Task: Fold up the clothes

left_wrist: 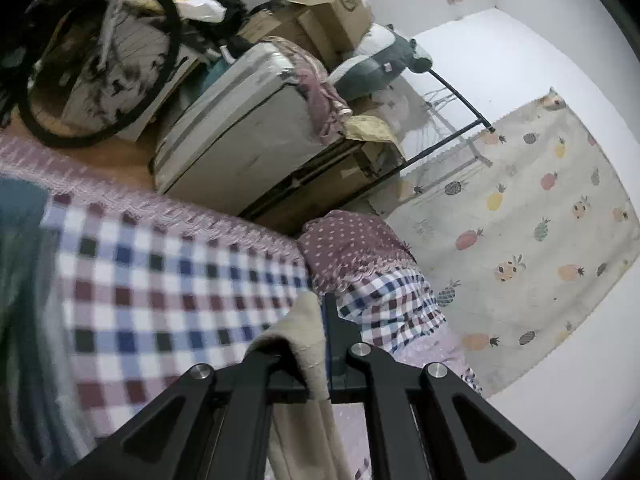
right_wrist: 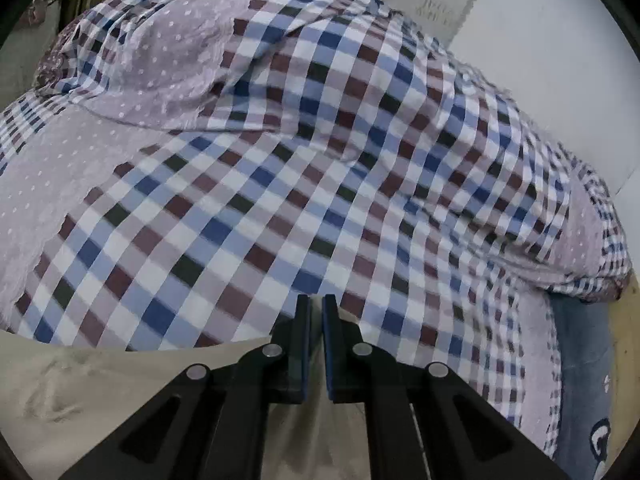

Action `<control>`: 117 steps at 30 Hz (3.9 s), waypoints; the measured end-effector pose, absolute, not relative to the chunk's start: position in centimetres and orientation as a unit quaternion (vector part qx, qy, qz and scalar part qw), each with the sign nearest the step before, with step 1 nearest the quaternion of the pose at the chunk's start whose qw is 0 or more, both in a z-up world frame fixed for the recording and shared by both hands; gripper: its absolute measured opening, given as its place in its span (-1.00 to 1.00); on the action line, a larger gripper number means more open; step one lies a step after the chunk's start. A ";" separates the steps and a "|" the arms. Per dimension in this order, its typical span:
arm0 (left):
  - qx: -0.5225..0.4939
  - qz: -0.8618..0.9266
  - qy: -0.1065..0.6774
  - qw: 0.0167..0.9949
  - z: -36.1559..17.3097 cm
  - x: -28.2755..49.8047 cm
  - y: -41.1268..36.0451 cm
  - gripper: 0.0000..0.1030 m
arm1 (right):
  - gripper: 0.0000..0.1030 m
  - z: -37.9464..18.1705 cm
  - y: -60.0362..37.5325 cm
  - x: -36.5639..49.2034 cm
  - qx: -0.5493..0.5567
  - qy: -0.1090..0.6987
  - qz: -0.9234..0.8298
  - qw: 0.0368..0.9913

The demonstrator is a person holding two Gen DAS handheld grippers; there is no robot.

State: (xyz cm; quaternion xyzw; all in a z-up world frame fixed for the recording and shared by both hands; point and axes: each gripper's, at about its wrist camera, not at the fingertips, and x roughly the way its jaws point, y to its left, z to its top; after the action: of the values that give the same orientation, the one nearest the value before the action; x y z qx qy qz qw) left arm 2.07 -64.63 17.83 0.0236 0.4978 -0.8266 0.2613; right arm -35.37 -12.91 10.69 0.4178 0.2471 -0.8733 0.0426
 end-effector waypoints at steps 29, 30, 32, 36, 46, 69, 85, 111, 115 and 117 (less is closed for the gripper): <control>0.281 -0.807 0.448 0.262 15.4 0.7 -66.4 0.76 | 0.49 23.4 19.0 -7.1 0.380 0.008 -0.912 0.154; 0.278 -0.805 0.447 0.272 15.6 1.6 -66.3 0.76 | 0.49 23.0 21.1 -5.4 0.384 0.003 -0.913 0.140; 0.264 -0.805 0.451 0.279 16.0 3.6 -66.0 0.76 | 0.49 22.2 24.9 -2.3 0.389 -0.008 -0.915 0.111; 0.227 -0.833 0.443 0.241 18.2 7.7 -63.1 0.76 | 0.49 18.8 33.3 4.1 0.385 -0.079 -0.919 0.044; 0.155 -0.930 0.317 0.100 30.3 19.0 -47.3 0.76 | 0.49 14.0 40.4 16.1 0.397 -0.222 -0.890 0.038; 0.081 -0.971 0.226 -0.006 39.9 43.9 -29.2 0.99 | 0.49 25.3 30.3 32.1 0.291 -0.090 -0.933 0.192; 0.267 -0.874 0.403 -0.047 17.8 42.4 -22.0 0.99 | -0.31 5.2 -4.7 32.3 0.336 0.318 -0.810 0.361; 0.497 -0.840 0.211 0.042 3.9 30.8 -17.4 0.15 | -0.17 9.0 12.8 27.6 0.385 -0.007 -0.848 0.364; 0.525 -0.833 0.166 0.042 2.8 29.6 -16.2 -0.29 | -0.13 9.9 19.2 25.1 0.371 -0.115 -0.880 0.272; 0.525 -0.838 0.142 0.039 3.0 29.4 -15.5 -0.88 | -0.12 10.1 22.0 24.4 0.368 -0.150 -0.891 0.221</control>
State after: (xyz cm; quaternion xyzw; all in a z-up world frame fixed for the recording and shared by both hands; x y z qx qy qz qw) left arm 29.38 -15.50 3.03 0.5248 0.1425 -0.8383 0.0392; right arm 24.36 21.96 10.06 0.3678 -0.1497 -0.8908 0.2207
